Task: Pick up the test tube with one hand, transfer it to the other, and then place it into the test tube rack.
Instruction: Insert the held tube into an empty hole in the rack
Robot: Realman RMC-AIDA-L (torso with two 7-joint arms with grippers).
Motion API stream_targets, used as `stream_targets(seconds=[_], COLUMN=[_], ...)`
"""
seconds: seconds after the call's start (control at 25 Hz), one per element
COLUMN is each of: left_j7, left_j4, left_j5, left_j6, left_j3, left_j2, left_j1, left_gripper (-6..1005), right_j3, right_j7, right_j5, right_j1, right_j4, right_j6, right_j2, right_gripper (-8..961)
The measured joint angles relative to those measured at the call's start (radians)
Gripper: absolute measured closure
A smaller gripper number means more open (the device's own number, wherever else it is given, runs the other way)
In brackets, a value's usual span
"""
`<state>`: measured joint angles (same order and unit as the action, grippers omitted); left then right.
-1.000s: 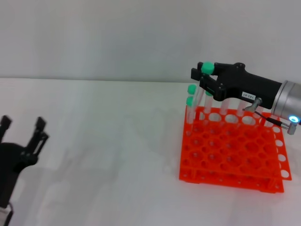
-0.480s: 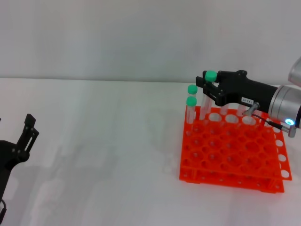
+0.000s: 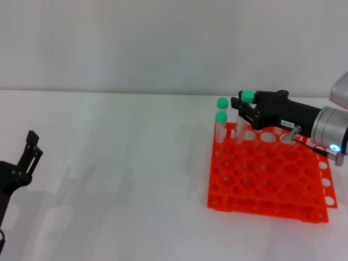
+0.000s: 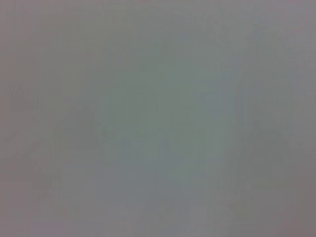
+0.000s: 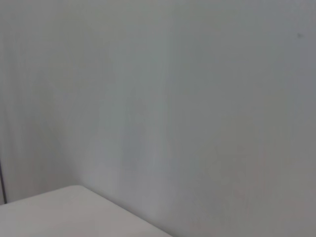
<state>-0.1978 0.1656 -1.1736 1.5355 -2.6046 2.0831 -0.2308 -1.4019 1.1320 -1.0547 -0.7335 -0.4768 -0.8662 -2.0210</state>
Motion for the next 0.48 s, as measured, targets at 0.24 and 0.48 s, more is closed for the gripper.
stream_targets(seconds=[0.24, 0.48], left_j7=[0.0, -0.001], left_j4=[0.0, 0.0], left_j5=[0.0, 0.0], left_j6=[-0.002, -0.01], left_j3=[0.0, 0.0], left_j2=[0.0, 0.001], left_j1=[-0.002, 0.0], left_gripper=[163, 164], right_j3=[-0.011, -0.032], right_j7=[0.0, 0.0], right_j5=[0.005, 0.007], right_j1=[0.001, 0.013], right_j4=[0.009, 0.013], right_j6=[0.024, 0.046], right_j2=[-0.002, -0.005], right_gripper=[744, 744])
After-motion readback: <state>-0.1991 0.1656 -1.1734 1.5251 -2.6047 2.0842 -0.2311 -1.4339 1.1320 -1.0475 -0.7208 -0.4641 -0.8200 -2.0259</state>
